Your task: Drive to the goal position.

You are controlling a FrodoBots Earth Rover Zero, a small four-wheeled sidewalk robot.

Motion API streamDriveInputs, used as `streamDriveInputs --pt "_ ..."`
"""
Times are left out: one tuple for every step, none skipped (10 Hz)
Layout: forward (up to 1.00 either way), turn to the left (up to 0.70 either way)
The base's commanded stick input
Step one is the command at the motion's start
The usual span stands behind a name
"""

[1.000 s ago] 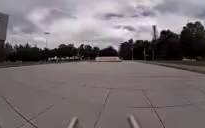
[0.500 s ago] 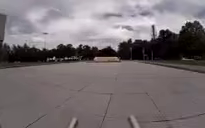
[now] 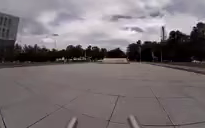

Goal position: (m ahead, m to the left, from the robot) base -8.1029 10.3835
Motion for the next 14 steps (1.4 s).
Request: streamDriveInputs --pt "0.00 0.70" --pt "0.00 0.70" --pt "0.00 0.70" --pt "0.00 0.70" --pt "0.00 0.70" --pt "0.00 0.70" --pt "0.00 0.70" --pt "0.00 0.70" --pt "0.00 0.70" --pt "0.00 0.70" --pt "0.00 0.70" --pt "0.00 0.70" --pt "0.00 0.70" --pt "0.00 0.70"
